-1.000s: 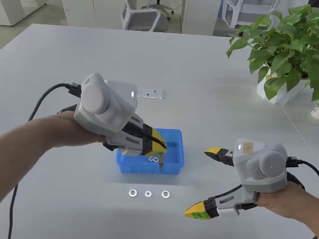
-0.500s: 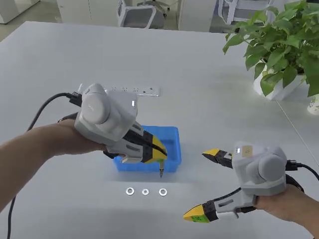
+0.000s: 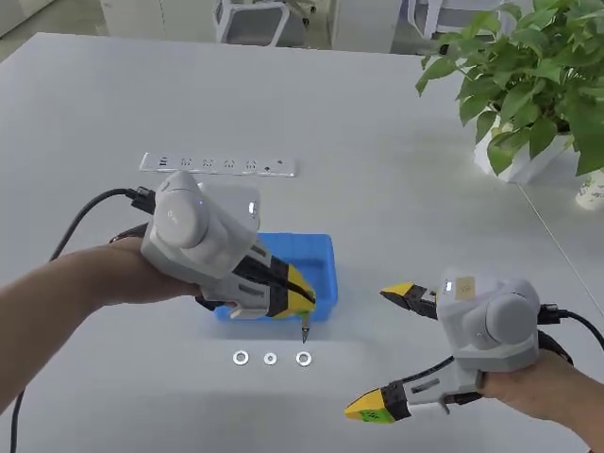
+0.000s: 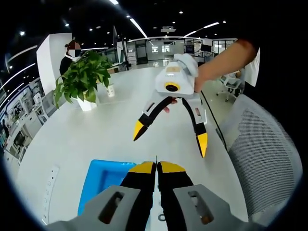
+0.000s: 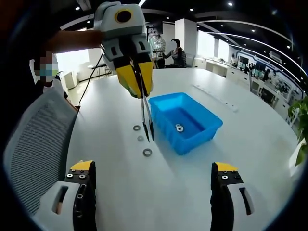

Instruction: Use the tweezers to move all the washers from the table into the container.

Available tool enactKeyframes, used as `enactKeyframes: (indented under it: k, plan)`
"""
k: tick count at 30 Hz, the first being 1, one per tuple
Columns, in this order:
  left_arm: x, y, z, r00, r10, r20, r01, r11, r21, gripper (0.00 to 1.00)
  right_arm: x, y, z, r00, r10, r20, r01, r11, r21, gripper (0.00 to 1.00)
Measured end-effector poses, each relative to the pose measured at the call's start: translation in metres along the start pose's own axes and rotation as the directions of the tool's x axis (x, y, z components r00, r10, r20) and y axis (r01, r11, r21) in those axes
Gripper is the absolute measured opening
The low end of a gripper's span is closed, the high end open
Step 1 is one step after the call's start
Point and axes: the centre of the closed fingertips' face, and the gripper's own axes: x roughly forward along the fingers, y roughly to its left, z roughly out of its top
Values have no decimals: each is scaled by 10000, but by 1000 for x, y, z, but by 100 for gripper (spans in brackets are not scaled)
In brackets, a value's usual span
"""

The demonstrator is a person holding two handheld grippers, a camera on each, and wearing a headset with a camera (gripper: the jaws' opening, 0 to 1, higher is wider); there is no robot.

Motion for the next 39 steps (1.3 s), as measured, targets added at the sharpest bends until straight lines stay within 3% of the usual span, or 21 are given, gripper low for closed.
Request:
enactKeyframes:
  k: [39]
  plan:
    - [16, -12, -17, 9987, -503, -84, 501, 9986, -170, 6, 6, 5, -14, 9998, 141, -171, -137, 9997, 203, 98]
